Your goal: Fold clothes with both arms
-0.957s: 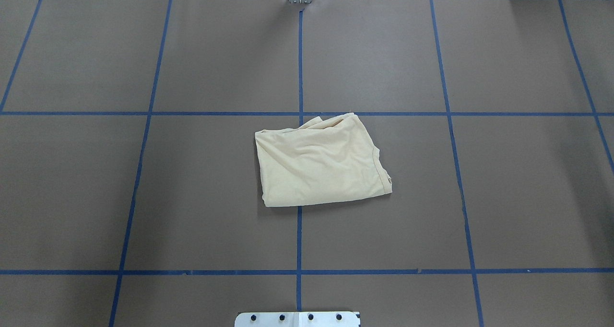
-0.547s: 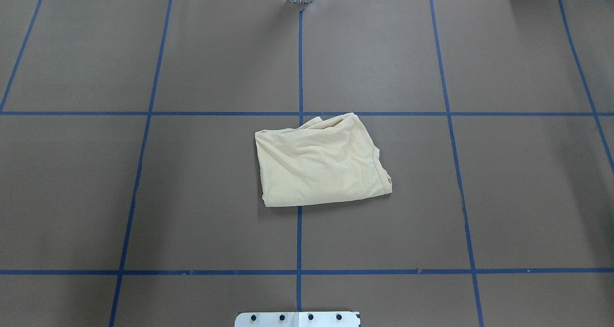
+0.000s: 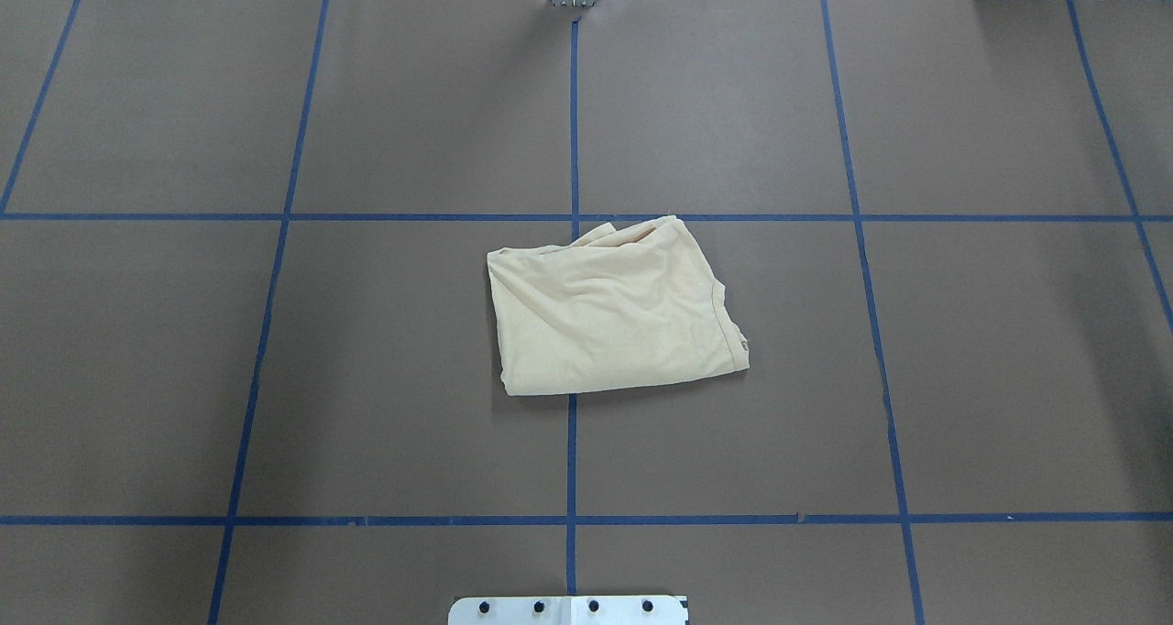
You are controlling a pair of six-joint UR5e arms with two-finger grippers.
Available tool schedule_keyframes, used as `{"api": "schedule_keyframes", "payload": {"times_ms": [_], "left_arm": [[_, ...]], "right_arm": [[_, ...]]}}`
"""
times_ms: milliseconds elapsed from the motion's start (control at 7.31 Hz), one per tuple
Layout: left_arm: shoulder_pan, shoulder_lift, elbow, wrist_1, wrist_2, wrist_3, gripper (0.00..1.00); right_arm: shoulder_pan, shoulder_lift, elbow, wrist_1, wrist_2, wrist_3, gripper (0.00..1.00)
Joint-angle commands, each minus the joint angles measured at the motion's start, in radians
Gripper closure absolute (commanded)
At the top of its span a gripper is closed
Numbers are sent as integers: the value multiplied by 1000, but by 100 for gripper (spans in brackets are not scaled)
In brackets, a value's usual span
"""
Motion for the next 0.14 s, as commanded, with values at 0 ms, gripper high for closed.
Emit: {"api": "schedule_keyframes", "payload": {"times_ms": [0], "left_arm": [[0, 1, -2, 0, 0, 0, 0]], "right_arm": [[-1, -3, 0, 0, 31, 1, 0]]}}
